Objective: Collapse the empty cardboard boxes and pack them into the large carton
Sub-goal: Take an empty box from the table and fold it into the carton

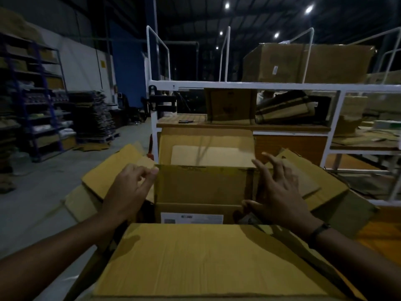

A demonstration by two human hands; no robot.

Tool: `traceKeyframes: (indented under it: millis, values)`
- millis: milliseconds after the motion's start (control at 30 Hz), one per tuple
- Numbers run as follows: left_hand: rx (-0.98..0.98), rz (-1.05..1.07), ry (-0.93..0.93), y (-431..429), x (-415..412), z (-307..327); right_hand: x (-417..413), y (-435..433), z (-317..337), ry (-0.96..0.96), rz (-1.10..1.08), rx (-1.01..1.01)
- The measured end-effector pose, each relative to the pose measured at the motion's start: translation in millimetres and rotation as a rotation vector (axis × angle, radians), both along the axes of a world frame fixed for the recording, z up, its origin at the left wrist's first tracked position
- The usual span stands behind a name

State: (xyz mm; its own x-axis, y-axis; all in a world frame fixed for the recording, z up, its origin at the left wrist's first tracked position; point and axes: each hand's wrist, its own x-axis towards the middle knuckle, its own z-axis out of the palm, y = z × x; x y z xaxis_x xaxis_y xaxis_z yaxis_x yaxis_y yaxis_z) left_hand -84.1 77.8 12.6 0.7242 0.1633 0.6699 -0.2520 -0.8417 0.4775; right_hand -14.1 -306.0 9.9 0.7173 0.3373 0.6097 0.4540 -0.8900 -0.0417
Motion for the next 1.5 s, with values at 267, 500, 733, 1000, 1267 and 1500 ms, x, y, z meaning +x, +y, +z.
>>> traceKeyframes:
  millis: [267,500,733,1000,1267,1500]
  values:
    - [-0.080,-0.305,0.540,-1.6,-1.4,51.9,-39.6,15.2,50.4,0.355,0.294,0.094]
    - [0.693,-0.169,1.054,-66.7,8.0,35.0,-53.9,50.2,-24.9,0.312,0.313,-0.367]
    - [0.608,-0.171,0.683,-86.2,19.5,-27.6,-57.4,41.3,-46.8,0.422,0.266,-0.377]
    - [0.544,-0.130,0.532,-84.2,21.5,-42.6,-28.5,34.9,-16.9,0.620,0.198,-0.364]
    - [0.492,-0.129,0.564,-86.8,19.9,-43.4,52.2,14.4,1.8,0.555,-0.341,-0.388]
    - [0.261,-0.105,0.553,-86.9,23.5,-46.0,57.2,10.0,-19.9,0.570,-0.362,-0.154]
